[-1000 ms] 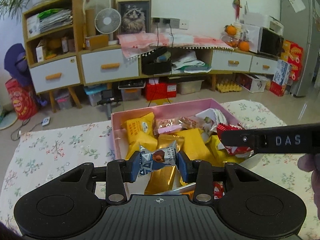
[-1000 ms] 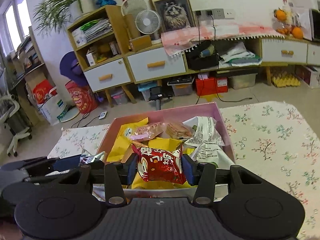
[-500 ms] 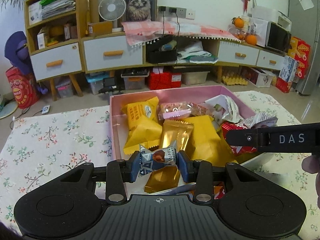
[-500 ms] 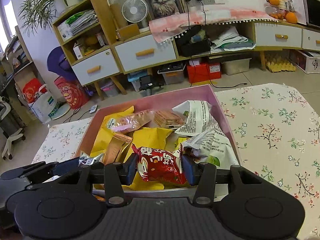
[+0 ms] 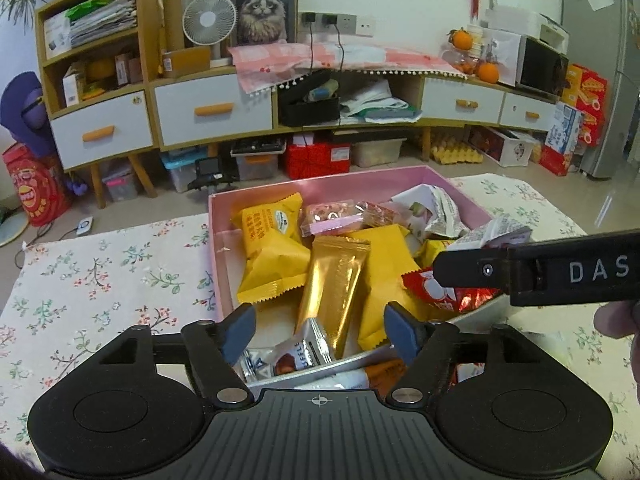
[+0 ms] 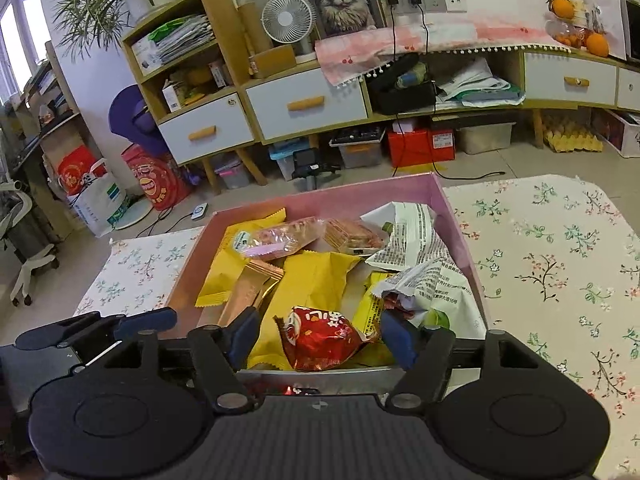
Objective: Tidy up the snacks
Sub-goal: 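Carry the blue-white candy and red candy pack into the box and open both tools, then withdraw both tools from the box toward the clear bag and yellow-white pack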
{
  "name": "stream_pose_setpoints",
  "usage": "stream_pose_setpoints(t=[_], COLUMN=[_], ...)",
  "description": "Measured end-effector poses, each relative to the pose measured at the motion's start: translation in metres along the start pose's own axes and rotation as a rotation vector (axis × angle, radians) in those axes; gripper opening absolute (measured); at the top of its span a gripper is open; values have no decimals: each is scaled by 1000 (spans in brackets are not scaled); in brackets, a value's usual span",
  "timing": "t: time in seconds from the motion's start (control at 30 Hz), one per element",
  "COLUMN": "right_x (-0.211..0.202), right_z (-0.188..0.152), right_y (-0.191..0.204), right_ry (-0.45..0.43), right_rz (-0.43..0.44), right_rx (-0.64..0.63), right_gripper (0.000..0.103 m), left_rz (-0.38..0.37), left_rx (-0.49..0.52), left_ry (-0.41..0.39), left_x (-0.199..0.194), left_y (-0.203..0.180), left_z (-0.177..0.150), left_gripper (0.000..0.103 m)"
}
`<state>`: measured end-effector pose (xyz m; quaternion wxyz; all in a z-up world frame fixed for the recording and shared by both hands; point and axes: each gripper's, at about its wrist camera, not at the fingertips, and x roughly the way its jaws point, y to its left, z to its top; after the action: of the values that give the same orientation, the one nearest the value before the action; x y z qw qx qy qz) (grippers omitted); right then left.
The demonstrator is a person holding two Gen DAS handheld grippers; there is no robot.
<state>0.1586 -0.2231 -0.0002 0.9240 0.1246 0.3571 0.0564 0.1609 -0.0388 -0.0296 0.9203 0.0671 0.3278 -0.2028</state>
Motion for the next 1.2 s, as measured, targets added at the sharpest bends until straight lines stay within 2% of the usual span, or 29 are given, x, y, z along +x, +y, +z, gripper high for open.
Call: stream_pose_setpoints(t=[0.3,0.53,0.73,1.2], right_x=[-20,-39,-55,-70], right_z=[-1,-8,-19,-56], right_y=[11,17,17,6], right_ry=[-12,-8,7,68], right_rz=[11,1,-23,-100], right_rx=[-42,-101,-157,-249], right_gripper=[53,59,69,78], left_rz=[-15,-34,-18,48], left_rx=[-21,-4,28,77], left_ry=[17,34,66,164], left_x=[-22,-42,-57,-75], left_y=[2,-1,2,29], left_z=[0,-7,-20,-62], left_gripper=[75,85,92,95])
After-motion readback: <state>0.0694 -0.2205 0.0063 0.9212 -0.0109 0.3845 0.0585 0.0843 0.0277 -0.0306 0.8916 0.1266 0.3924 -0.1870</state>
